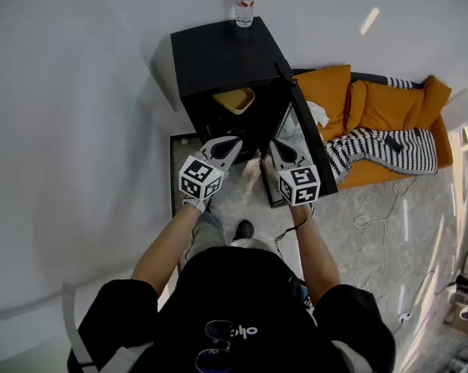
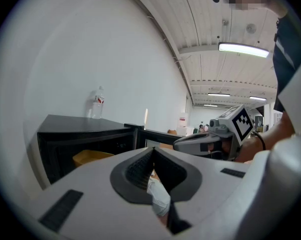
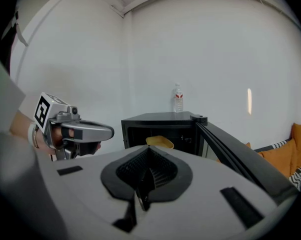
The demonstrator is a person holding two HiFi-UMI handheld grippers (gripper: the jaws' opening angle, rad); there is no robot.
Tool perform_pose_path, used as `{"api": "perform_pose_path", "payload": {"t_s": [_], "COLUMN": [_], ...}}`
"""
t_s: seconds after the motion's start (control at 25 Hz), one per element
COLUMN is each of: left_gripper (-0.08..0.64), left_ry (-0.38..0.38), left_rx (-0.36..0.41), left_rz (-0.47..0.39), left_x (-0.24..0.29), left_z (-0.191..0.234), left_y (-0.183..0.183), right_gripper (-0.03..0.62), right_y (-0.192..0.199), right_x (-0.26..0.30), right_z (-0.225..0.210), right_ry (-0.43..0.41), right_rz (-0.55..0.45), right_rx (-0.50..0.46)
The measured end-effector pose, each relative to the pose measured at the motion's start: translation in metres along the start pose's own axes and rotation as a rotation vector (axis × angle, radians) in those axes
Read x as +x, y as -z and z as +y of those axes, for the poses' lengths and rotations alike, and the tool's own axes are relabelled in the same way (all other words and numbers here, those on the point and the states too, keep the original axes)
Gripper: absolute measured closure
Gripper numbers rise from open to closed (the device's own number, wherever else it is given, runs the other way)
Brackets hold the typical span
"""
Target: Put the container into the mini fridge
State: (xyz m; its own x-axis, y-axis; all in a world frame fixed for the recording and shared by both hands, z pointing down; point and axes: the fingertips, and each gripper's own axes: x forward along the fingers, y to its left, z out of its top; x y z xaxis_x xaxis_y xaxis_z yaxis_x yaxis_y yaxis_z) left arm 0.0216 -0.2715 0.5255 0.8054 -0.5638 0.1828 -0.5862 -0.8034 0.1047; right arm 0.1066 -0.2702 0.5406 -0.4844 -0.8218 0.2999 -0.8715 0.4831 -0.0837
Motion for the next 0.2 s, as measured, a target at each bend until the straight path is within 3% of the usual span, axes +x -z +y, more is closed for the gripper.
{"api": "perform_pose_path", "payload": {"t_s": [0.2], "left_gripper": [0.554], "left_ry": [0.000], "left_rx": [-0.001], "left_rz": [0.003], "left_x": [0.0027], "left_z": [0.0000], "left_y": [-0.0005], "right_gripper": [0.584], "right_y": [-0.0002], "right_x": [0.0010], "right_z": [-0.0028], "right_ry": [-0.007], "right_rz": [-0.003], "right_rx": [0.002]}}
